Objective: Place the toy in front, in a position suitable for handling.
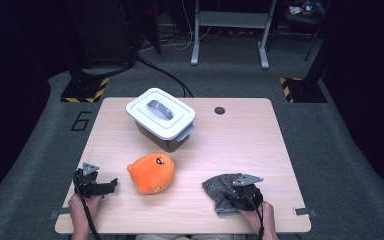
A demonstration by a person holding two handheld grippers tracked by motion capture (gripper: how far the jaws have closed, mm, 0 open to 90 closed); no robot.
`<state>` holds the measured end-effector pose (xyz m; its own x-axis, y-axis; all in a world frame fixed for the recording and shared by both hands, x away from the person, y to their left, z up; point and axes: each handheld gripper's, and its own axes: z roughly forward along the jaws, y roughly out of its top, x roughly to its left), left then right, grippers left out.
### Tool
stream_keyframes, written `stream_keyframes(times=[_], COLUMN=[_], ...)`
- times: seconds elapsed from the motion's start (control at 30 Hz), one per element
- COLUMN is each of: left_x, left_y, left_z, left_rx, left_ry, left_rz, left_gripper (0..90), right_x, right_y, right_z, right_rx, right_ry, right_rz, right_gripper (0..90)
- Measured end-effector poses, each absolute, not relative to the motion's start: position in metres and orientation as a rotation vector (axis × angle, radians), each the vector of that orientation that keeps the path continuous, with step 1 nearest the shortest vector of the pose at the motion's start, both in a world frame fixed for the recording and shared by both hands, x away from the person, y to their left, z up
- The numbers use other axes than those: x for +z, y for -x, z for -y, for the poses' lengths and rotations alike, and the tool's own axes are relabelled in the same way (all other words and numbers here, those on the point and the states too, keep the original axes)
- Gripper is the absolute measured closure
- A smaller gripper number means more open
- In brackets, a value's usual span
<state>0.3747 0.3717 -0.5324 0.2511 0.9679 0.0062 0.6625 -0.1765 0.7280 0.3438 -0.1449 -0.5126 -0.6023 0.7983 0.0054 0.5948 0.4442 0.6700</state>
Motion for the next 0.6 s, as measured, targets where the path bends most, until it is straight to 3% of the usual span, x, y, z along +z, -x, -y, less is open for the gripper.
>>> stream_keyframes(times=[0.27,0.6], left_x=[-0.533,-0.533], left_y=[-0.375,-0.375], left_z=[-0.371,-0.371], left_rx=[0.653,0.65], left_ry=[-1.91,-1.911], left_rz=[-1.483,-1.482], left_gripper=[0.8,0.8], right_x=[-0.515,-0.506], right_y=[-0.34,-0.337], right_z=[0.15,0.158], right_rx=[0.979,1.063], right_ry=[-1.173,-1.179], right_rz=[-2.37,-2.334], right_gripper=[69.3,70.5])
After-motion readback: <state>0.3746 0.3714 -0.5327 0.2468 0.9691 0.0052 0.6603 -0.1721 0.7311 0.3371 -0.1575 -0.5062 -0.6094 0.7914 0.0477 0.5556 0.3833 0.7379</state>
